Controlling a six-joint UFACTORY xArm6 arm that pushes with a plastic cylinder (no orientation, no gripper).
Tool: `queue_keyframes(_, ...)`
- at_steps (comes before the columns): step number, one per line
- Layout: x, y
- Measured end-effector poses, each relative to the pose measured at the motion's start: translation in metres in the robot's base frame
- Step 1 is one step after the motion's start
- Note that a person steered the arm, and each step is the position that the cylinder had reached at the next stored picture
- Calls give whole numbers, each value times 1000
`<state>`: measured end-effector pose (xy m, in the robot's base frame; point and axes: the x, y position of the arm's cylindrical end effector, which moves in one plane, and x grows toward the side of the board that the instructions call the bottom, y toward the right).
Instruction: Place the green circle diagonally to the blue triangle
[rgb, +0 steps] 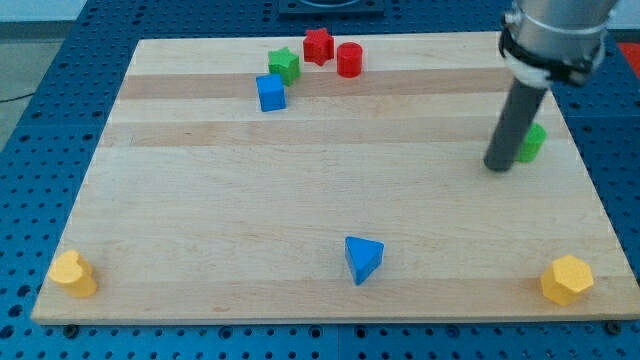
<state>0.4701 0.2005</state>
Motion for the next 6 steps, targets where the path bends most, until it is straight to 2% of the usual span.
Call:
queue_keyframes(1,2,68)
queue_keyframes(2,-36,87)
queue_keyframes(4,-45,-16)
queue_keyframes(6,-105,-47)
